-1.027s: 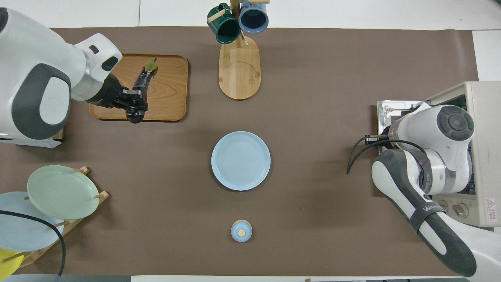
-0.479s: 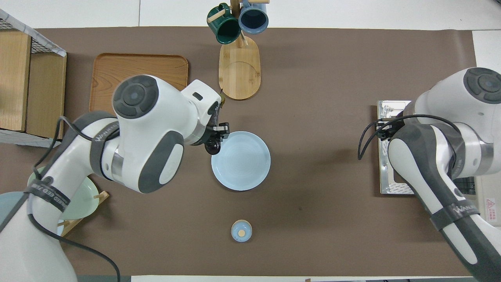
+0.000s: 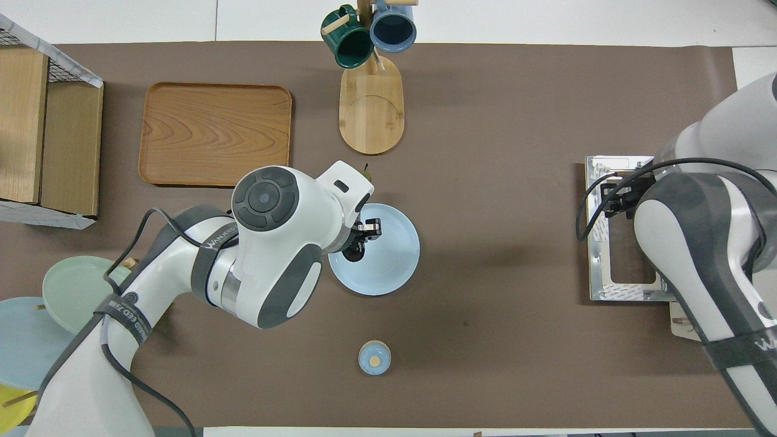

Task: Put eggplant into oven
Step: 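Lift the eggplant with the left gripper over the blue plate, then take the eggplant with the right gripper while the left gripper withdraws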

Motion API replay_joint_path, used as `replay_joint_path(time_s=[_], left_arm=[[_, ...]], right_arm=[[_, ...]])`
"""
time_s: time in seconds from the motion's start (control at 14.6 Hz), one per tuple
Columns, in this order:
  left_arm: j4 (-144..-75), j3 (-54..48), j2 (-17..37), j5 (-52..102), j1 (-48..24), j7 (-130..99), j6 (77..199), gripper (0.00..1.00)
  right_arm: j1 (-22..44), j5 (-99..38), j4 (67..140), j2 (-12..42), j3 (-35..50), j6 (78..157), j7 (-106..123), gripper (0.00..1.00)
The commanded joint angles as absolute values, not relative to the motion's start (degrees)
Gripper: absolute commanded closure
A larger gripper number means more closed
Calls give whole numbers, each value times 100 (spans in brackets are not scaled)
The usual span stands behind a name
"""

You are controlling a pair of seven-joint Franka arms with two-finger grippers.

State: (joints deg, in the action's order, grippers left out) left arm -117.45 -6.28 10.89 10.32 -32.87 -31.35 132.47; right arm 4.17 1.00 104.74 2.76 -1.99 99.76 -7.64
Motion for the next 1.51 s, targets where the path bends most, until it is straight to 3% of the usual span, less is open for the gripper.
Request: replay_joint_path(time_s=[0.0,0.07,0.14,0.21,0.34,0.68,0.96,1.1,1.23,1.44], left_arm=[[-12041,-519,1028,1116,-3463,-3138,13570,100],[-12041,-519,1028,1108,-3463,-3129,13570,100],[-12041,-519,1028,1107,-3463,-3051,13553,76],[-12041,-519,1028,1107,-3463,-2989,13535,1],[-11980,-510,1028,1107,-3437,-2866,13474,0],[-11585,-475,774,1090,-2981,-2348,12412,0],[-10664,-466,685,967,-1858,-1269,11367,0],[-10267,-466,686,958,-1295,-644,10935,0],[-9881,-466,677,949,-837,-282,10514,0],[-9458,-466,554,478,-484,-115,9898,0]], right_arm=[[439,-18,10556,229,-185,9949,-809,56],[431,-18,10556,229,-185,9958,-800,53],[413,-26,10573,229,-185,9975,-800,51],[422,-18,10573,229,-185,9976,-800,51],[439,-18,10573,229,-185,9984,-826,35],[623,-35,10512,272,42,10219,-1079,34],[2237,-9,10232,649,123,11143,-3097,34],[2994,-17,9487,1192,123,11127,-4021,33],[3233,-9,8888,1668,132,11153,-4446,33],[4216,314,7957,2887,123,11275,-5368,33]])
